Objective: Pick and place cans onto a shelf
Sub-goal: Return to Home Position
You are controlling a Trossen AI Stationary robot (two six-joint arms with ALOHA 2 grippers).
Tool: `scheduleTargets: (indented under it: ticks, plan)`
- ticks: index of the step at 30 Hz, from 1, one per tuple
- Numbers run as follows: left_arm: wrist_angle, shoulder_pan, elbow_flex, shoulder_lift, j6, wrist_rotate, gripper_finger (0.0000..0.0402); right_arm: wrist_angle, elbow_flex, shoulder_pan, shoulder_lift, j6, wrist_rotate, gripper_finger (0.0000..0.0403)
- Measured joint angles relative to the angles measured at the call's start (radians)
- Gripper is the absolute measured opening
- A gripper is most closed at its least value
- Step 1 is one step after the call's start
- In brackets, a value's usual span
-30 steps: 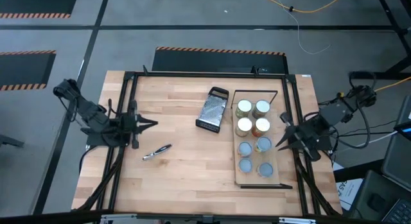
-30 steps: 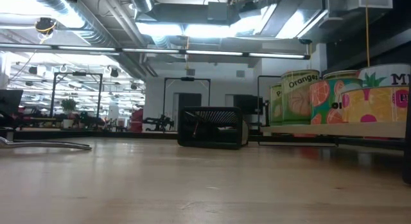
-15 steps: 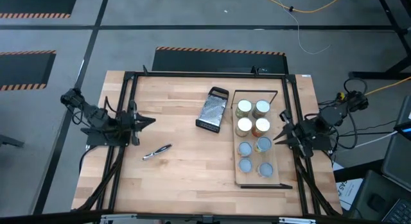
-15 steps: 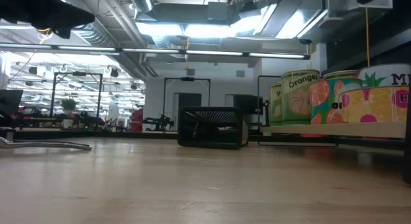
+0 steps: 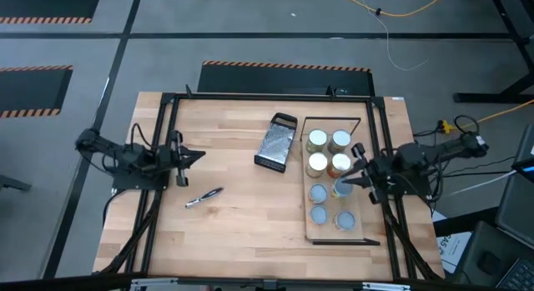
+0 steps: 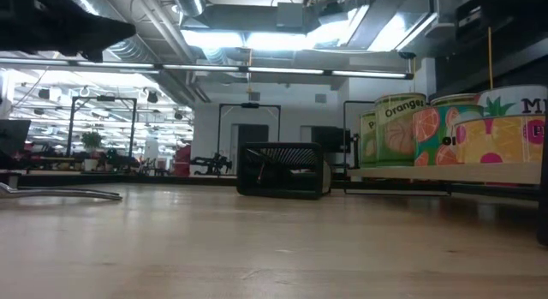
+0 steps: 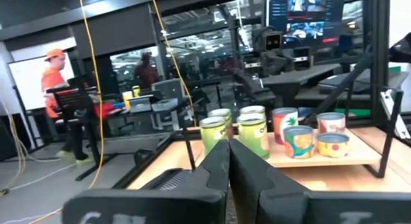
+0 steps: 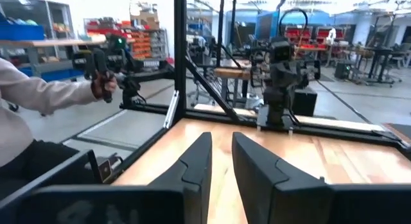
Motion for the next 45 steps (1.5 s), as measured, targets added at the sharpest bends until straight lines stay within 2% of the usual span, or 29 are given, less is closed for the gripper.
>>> scheduleTargets:
  ticks: [4, 15, 21, 24, 32, 45]
  plan:
    - [-0.001, 0.088, -0.017, 0.0, -0.031, 0.09, 0.0001, 0.044, -0.019, -0.1, 0.002, 0.018, -0.125, 0.0067]
    - [-0.011, 0.317, -0.03, 0.0, -0.104, 0.351, 0.0, 0.02, -0.02, -0.327, -0.004, 0.066, -0.428, 0.0067]
    - [-0.113, 0.383, -0.03, 0.0, -0.163, 0.444, 0.0, -0.049, -0.02, -0.397, -0.052, 0.101, -0.519, 0.0067]
    - [-0.168, 0.399, -0.03, 0.0, -0.193, 0.453, 0.0, -0.091, -0.02, -0.409, -0.101, 0.102, -0.552, 0.0067]
    - [-0.177, 0.409, -0.03, 0.0, -0.206, 0.487, 0.0, -0.261, -0.02, -0.411, -0.295, 0.1, -0.564, 0.0067]
    - [-0.191, 0.409, -0.03, 0.004, -0.228, 0.554, 0.0, -0.302, -0.011, -0.411, -0.295, -0.026, -0.544, 0.0067]
